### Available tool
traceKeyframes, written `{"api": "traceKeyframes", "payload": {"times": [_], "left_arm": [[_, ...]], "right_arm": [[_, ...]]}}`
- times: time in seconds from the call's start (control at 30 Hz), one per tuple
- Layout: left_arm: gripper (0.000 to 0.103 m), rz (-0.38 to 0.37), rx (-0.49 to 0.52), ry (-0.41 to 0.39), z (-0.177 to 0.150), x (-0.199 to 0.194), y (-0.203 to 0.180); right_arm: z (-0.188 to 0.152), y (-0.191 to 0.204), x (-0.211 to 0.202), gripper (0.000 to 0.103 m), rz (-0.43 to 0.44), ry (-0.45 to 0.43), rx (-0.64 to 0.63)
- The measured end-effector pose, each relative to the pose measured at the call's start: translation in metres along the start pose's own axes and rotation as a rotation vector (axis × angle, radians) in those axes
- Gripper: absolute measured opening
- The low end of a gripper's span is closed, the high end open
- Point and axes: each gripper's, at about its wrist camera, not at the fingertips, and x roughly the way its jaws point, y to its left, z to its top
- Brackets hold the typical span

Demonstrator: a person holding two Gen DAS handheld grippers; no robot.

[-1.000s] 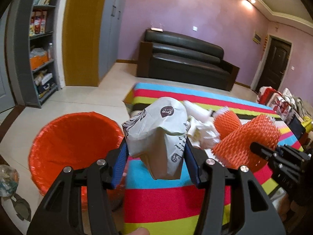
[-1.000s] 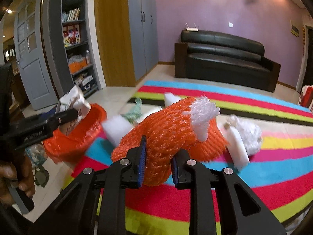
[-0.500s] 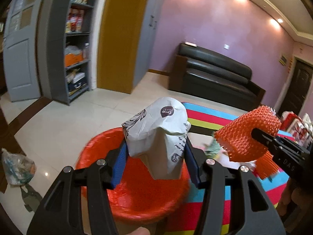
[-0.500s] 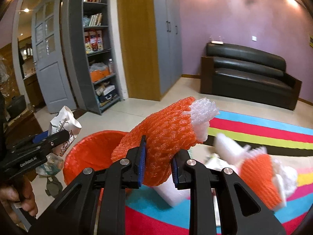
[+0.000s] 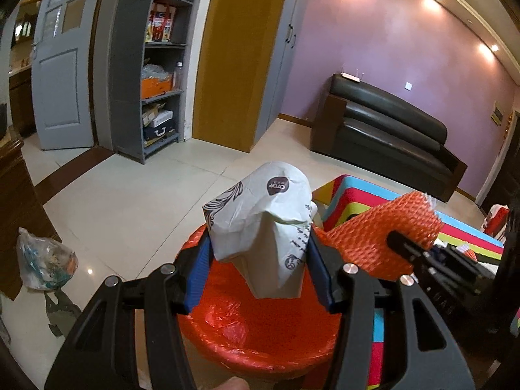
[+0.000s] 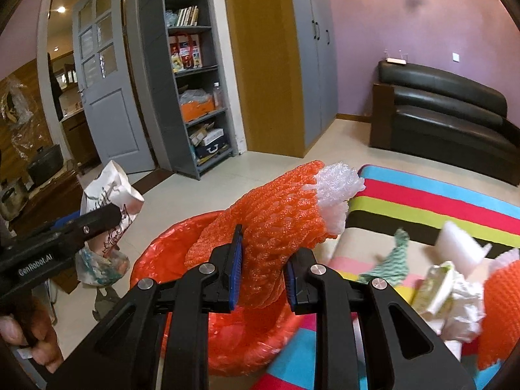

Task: Collect trash
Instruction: 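Carry both items over the orange wastebasket and open both tools to drop them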

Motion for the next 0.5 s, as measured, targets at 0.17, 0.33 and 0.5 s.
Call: {"api": "traceKeyframes", "payload": {"times": [0.17, 0.33, 0.5], "left_arm": [[0.053, 0.003, -0.006, -0.002, 0.002, 0.001, 0.006], [0.078, 0.002, -0.032, 0.012, -0.002, 0.001, 0.007], [0.078, 0.009, -0.055, 0.008, 0.0, -0.002, 0.011]], "right_arm": [[-0.003, 0.017, 0.01, 0.024, 0.013, 0.008, -0.029], [-0.005, 0.026, 0.015, 0.04, 0.029, 0.014, -0.043], [-0.007, 0.028, 0.016, 0.063, 0.02, 0.007, -0.05]]}}
